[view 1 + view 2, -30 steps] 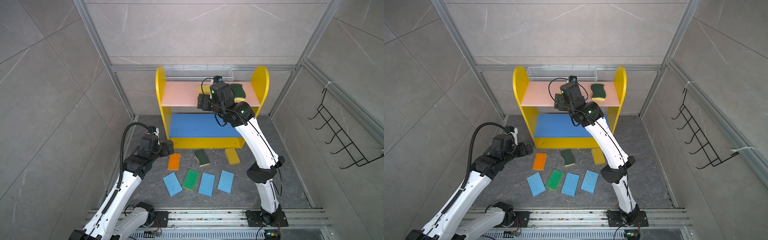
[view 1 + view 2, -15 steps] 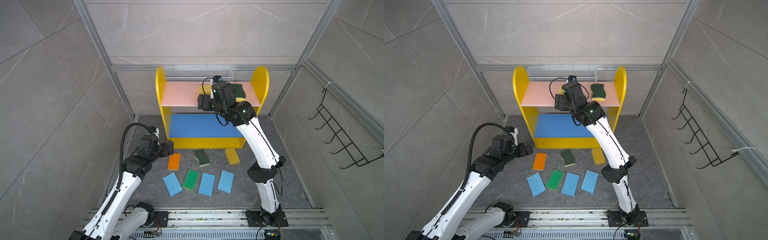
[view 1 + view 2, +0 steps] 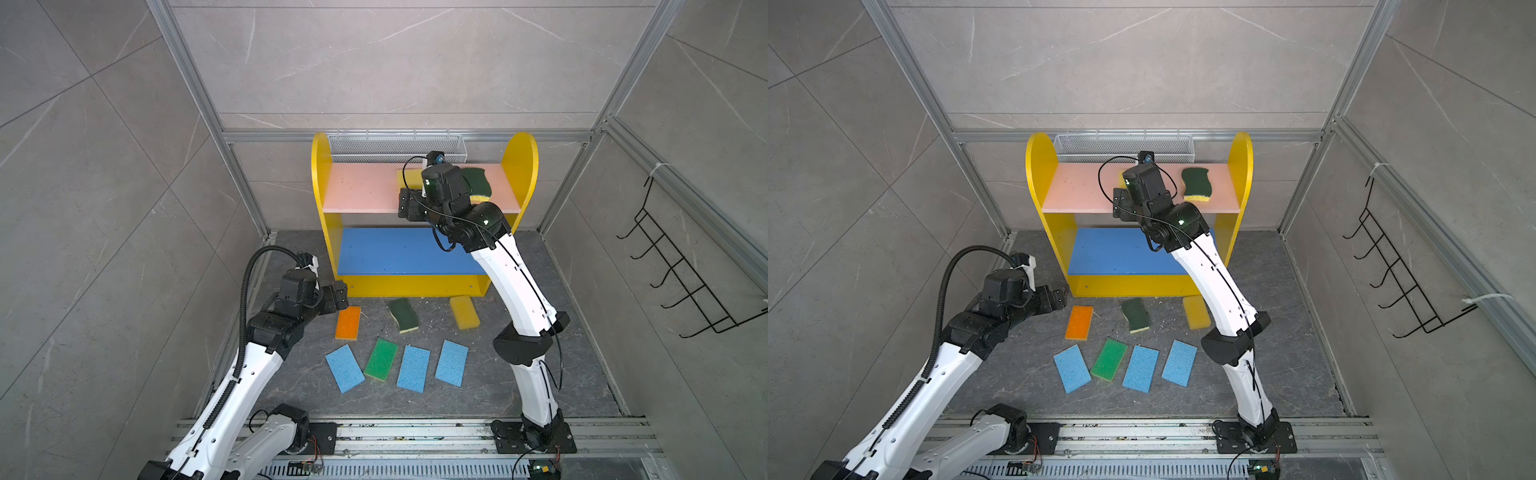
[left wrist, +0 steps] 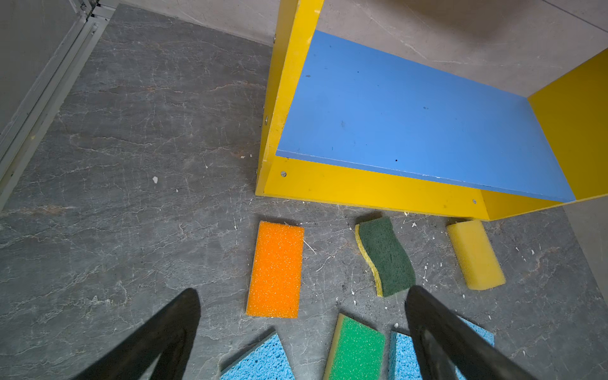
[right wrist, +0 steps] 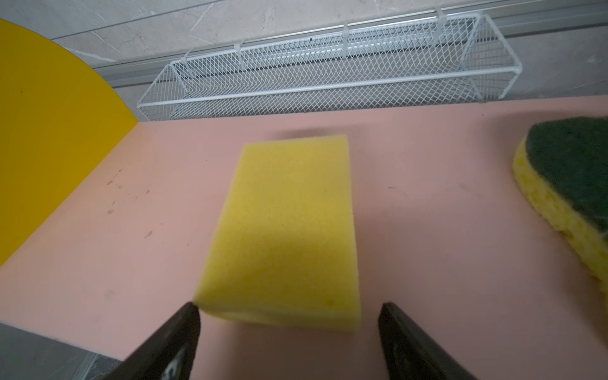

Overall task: Arrange cleaning sponges on a shelf
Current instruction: Move the cleaning sponge to the shelf.

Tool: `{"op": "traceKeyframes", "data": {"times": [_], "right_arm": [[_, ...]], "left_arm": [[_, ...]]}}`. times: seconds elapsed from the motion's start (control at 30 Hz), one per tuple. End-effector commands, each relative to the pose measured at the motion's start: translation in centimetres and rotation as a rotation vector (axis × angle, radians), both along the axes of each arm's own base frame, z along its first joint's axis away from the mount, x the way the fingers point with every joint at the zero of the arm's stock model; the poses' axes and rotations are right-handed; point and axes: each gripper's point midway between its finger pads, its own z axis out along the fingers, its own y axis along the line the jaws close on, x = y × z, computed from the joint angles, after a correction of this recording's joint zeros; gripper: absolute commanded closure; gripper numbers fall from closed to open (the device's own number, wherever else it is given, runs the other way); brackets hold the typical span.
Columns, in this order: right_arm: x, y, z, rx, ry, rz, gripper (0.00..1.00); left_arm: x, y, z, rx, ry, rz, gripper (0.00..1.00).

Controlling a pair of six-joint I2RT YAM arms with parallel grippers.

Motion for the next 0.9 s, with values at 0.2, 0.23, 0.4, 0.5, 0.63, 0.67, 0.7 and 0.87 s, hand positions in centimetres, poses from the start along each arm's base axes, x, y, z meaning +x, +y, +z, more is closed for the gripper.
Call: {"op": "traceKeyframes", "data": {"times": [0.2, 0.23, 0.4, 0.5, 0.63, 0.67, 0.7, 0.87], "right_arm": [[0.4, 2.0, -3.8, -0.092, 0.061, 0.040, 0.12], [0.5, 2.1, -3.9, -0.097, 0.060, 0.042, 0.12], [0.9, 1.9, -4.2, -0.137, 0.046, 0.027, 0.11], [1.2, 1.4, -4.2, -0.163, 0.035, 0.002, 0.11], [1.5, 1.5, -4.4, -0.179, 0.028, 0.000, 0.16], [1.6, 1.5, -4.5, -0.182, 0.028, -0.002, 0.18], [1.7, 1.5, -4.7, -0.186, 0.029, -0.005, 0.21], [2.2, 1.8, -5.3, -0.182, 0.034, -0.016, 0.28]], "left_arm": [[0.4, 0.1, 0.3, -0.004, -0.008, 0.001, 0.00], [0.4, 0.1, 0.3, -0.004, -0.006, 0.000, 0.00], [0.5, 0.0, 0.0, -0.007, 0.002, -0.001, 0.00], [0.6, 0.1, 0.0, -0.008, 0.001, 0.001, 0.00], [0.7, 0.1, -0.2, -0.010, 0.007, 0.002, 0.00], [0.8, 0.1, -0.2, -0.010, 0.009, 0.002, 0.00], [0.8, 0.1, -0.2, -0.009, 0.010, 0.003, 0.00], [0.8, 0.3, -0.4, -0.008, 0.011, 0.010, 0.00]]}}
